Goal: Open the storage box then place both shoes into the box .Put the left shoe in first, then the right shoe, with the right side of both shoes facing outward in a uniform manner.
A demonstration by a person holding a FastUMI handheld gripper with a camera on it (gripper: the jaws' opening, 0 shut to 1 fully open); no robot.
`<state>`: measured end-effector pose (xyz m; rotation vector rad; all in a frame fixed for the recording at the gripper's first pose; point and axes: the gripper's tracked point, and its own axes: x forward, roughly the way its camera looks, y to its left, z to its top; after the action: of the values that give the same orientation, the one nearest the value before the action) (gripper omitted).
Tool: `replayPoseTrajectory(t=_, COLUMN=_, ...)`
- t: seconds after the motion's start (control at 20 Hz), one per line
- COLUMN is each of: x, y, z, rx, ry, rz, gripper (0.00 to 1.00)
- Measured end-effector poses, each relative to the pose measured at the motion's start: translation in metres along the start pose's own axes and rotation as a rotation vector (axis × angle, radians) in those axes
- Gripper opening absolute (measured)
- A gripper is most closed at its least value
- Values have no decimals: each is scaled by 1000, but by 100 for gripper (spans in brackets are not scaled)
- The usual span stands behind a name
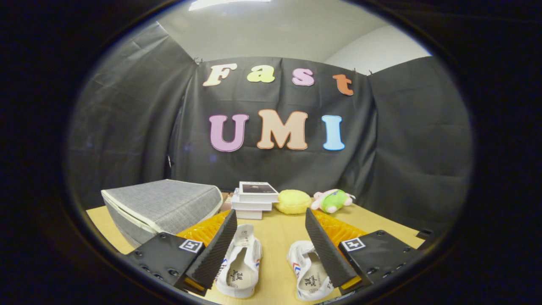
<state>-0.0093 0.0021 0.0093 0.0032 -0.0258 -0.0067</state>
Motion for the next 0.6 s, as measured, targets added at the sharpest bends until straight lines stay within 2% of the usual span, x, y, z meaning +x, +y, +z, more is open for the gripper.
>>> replayPoseTrajectory(t=0.2, x=0, y=5, z=7, rx=68, ry=-22, rz=9, gripper=100)
replayPoseTrajectory(t=0.4, x=5, y=13, z=12, rx=235, ry=-40, rz=33, gripper=100)
replayPoseTrajectory(t=0.6, x=15, y=20, z=9, rx=334, ry=-27, rz=31, gripper=100)
